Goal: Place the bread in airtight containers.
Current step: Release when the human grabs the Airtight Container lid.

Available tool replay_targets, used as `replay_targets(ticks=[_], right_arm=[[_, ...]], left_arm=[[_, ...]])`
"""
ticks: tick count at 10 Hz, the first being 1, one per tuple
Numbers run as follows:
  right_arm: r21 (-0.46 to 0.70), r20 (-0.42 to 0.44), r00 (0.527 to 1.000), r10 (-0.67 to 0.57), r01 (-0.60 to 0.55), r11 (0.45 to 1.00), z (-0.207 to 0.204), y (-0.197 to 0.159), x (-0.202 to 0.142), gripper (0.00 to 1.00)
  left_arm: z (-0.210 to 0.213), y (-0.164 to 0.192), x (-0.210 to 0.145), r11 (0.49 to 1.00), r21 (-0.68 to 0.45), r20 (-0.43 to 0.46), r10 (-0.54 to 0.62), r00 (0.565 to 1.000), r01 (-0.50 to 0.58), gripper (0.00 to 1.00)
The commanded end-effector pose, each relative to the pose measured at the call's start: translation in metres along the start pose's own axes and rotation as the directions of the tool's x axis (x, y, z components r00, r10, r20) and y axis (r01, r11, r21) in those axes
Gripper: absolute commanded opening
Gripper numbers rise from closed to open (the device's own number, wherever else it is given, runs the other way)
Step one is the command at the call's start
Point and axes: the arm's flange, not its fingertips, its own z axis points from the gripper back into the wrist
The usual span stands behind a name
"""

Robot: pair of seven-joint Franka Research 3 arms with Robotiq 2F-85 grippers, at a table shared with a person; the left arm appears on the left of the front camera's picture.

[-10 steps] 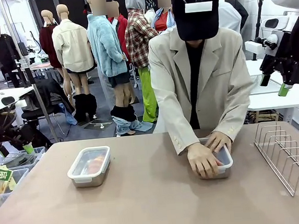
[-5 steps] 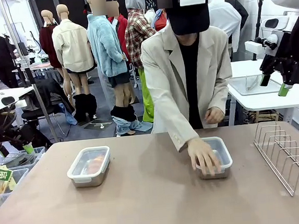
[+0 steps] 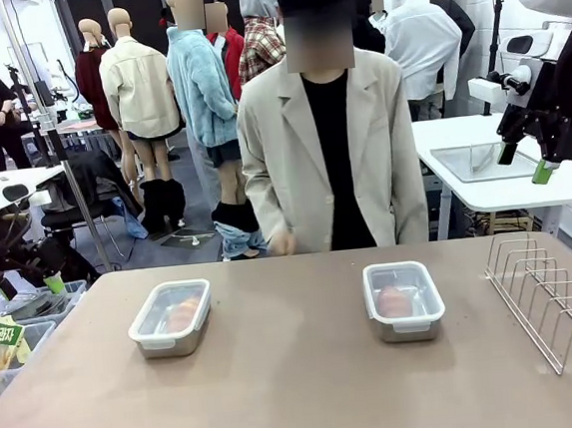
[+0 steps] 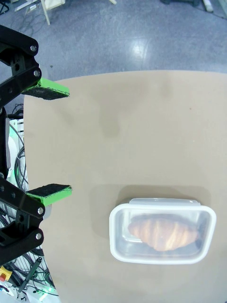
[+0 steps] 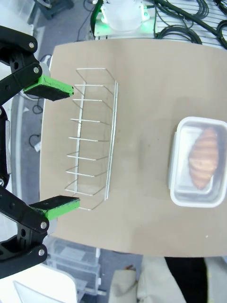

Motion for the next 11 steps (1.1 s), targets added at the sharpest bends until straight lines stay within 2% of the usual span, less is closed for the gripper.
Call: replay_targets(ticks=[1,11], right_arm=[[0.006,0.013,1.0,0.006,-0.006,1.0,-0.0013,0.0029,-0.0005,1.0],[0.006,0.013,1.0,0.006,-0.006,1.0,-0.0013,0.0029,-0.0005,1.0]], left_arm=[[0.0004,-0.0002,0.0006,1.0,0.001,0.009,0.012,1.0,-0.012,0.92],[0.0004,-0.0002,0.0006,1.0,0.001,0.009,0.012,1.0,-0.012,0.92]])
